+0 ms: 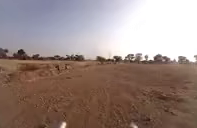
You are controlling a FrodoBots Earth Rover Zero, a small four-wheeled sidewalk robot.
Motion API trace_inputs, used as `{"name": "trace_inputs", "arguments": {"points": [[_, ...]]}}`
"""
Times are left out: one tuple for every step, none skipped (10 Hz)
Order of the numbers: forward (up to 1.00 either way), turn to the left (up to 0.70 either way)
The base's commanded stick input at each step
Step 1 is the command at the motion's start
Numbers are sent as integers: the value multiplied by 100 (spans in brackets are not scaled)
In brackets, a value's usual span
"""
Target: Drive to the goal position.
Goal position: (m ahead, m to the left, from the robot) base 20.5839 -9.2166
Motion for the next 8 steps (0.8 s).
{"name": "trace_inputs", "arguments": {"points": [[70, 0], [70, 0], [70, 0], [70, 0], [70, 0], [70, 0], [70, 0], [70, 0]]}}
